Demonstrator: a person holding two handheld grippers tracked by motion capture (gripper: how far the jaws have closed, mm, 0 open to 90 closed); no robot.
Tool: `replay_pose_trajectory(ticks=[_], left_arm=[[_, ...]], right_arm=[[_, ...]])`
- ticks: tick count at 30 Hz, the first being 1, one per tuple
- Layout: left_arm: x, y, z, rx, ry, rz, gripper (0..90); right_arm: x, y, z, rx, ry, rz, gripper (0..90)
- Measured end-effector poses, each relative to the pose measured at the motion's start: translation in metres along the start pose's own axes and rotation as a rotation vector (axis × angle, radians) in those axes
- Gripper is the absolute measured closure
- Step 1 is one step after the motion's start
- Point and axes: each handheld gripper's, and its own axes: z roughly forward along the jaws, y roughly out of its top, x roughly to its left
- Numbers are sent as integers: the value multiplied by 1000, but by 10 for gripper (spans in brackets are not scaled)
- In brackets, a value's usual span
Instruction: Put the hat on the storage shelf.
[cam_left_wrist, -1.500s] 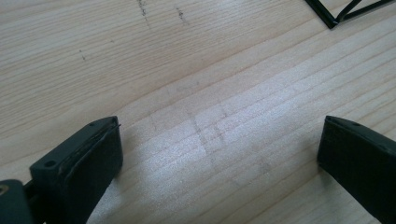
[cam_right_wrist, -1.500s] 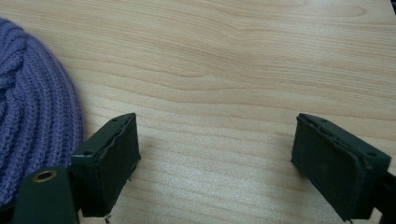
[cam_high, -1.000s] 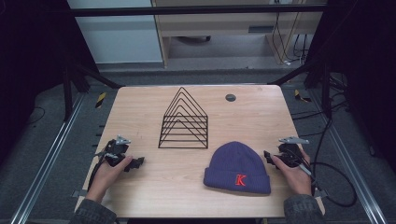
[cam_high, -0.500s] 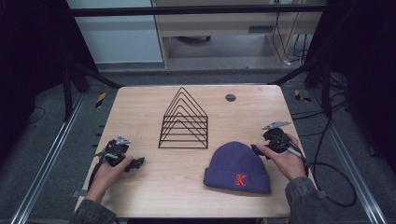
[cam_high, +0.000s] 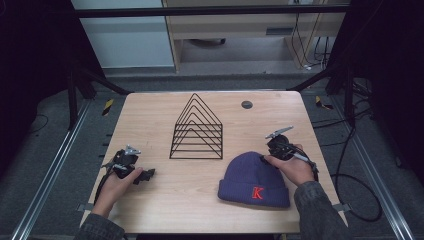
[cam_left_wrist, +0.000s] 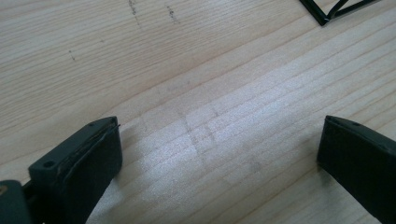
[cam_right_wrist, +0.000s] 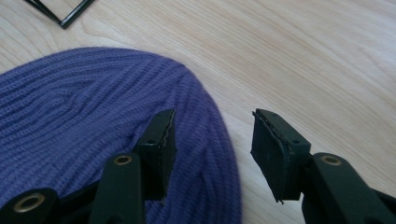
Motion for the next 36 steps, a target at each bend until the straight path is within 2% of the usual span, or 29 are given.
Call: replay_pose_trajectory(ticks=[4,9,12,20,27,34,36], left_arm=[[0,0,0,0,-2,2,0],[0,0,0,-1,-3,3,0],[0,0,0,-3,-4,0,0],[-1,0,1,-4,-4,-1,0],[-2,0,1,-5,-6,0,0],[-7,1,2,-7,-11,9,0],[-10,3,2,-6,-26,21,1]], right_arm=[[3,3,6,8,7,0,465],[8,5,20,66,-5,-7,442],[9,6,23,78,-8,-14,444],[15,6,25,108,4,-26,590],[16,4,24,109,44,-18,716],[19,2,22,91,45,-23,777],[21,1,19,77,55,-32,787]])
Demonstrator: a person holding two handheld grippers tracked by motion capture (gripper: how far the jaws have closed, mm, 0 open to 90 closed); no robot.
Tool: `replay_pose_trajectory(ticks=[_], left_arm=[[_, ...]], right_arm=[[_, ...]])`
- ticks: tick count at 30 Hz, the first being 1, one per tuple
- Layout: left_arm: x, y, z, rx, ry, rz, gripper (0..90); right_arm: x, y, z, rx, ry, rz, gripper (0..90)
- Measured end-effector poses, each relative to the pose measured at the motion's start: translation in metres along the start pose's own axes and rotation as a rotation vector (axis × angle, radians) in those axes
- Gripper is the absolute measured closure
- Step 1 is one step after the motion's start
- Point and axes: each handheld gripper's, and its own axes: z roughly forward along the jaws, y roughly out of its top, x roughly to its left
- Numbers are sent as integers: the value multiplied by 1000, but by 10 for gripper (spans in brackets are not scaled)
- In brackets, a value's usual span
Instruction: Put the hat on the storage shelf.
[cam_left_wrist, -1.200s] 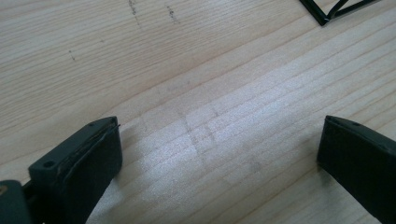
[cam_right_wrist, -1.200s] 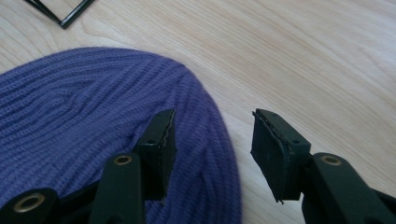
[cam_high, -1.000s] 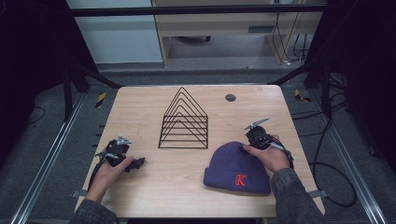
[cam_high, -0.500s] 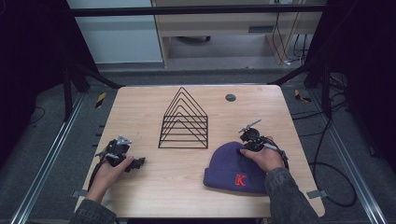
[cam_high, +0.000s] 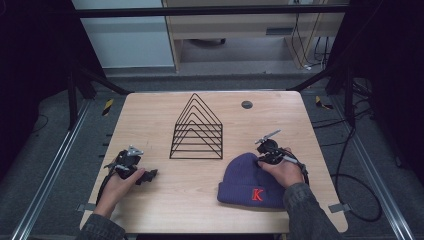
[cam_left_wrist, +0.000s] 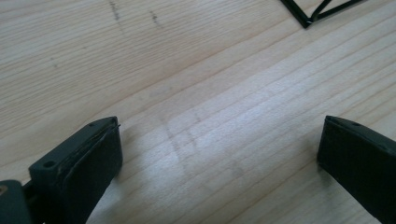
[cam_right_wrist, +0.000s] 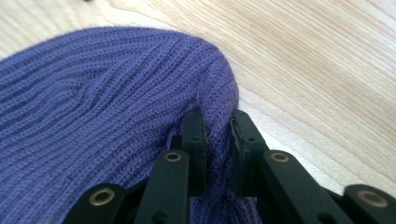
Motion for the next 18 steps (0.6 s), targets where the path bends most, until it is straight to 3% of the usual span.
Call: replay_pose_trajectory(ticks=[3,8,11,18], left_arm=[[-3,2,-2,2,-10,28,50],[-3,4,-9,-35,-9,22,54],[-4,4,-18,-81,-6,0,67],[-19,15,-36,-193,-29,21,93]], right_arm=[[5,-1,-11,-46,-1,-10,790],[9,-4,-30,-116,1,-21,791],[14,-4,-46,-173,11,-26,792],[30,-2,-84,-279,28,-93,793]])
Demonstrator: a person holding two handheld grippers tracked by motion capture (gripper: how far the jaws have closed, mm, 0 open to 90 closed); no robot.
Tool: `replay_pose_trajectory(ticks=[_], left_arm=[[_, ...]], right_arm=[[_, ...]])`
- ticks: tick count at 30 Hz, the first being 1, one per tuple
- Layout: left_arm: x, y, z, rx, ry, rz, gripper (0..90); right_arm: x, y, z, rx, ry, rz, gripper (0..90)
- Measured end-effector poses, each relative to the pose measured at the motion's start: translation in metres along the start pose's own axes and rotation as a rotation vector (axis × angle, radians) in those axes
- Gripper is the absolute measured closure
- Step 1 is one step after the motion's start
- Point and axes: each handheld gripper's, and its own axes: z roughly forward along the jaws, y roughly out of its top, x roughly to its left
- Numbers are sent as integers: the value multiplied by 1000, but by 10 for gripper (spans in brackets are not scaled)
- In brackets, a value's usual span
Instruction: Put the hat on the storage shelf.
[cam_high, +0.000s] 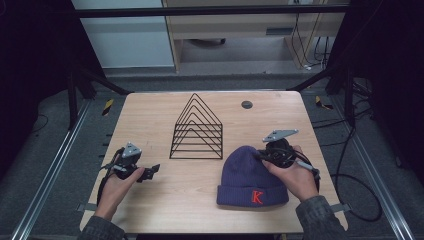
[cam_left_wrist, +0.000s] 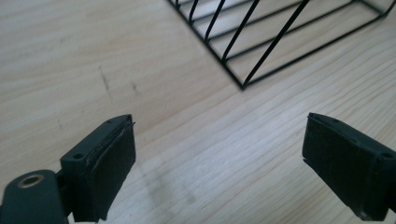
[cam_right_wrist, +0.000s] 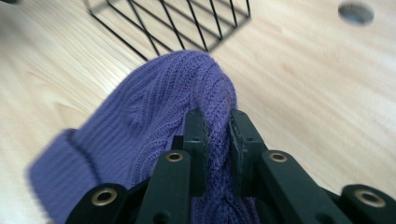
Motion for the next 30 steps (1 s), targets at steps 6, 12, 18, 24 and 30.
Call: replay_pose_trajectory(ticks=[6,12,18,24,30], left_arm=[[-14,24,-15,-52,-13,63,95],[-17,57,-31,-66,-4,116,99],[-9,86,-38,-58,-19,111,133],[0,108,-46,-64,-31,101,132],[-2,116,-54,-127,-50,62,118]], right_arm=[[13,12,-30,-88,31,-49,795],[18,30,-59,-170,46,-79,798],[12,48,-77,-210,28,-96,798],[0,68,-91,-226,6,-87,797],[-1,81,-97,-263,-15,-86,797]])
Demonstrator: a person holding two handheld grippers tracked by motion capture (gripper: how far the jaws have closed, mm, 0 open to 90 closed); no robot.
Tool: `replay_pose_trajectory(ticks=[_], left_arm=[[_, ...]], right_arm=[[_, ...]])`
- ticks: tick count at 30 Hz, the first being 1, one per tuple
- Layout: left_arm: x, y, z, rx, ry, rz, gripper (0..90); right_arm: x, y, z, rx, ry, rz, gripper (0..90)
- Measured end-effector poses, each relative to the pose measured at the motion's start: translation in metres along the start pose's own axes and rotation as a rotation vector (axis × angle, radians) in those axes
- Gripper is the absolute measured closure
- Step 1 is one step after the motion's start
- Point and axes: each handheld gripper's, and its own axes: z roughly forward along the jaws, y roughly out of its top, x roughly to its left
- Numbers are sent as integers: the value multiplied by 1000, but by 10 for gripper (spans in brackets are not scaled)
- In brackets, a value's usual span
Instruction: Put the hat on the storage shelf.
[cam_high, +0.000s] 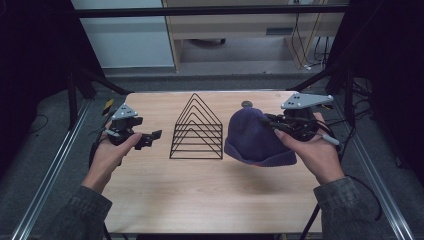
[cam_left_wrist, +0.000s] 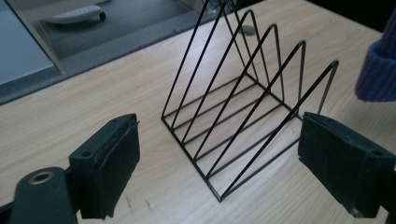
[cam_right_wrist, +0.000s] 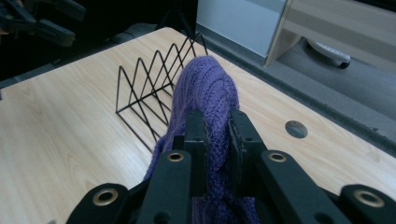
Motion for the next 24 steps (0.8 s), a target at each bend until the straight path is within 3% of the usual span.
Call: replay_pose_trajectory(ticks=[7,9,11,15,24], left_arm=[[-4,-1,-6,-5,-10,-26,82],[-6,0,-8,17,-8,-8,74],[-7,2,-13,-1,7,-10,77],[-8,11,-17,-12,-28,-6,75],[-14,32,-12,-31,-88,23,71]], right_arm=[[0,17,1,-35,-29,11,797],[-2,23,0,-49,-34,18,797],[-1,30,-2,-68,-31,28,797],[0,46,-5,-96,-44,9,796],[-1,72,-4,-140,-35,21,796]])
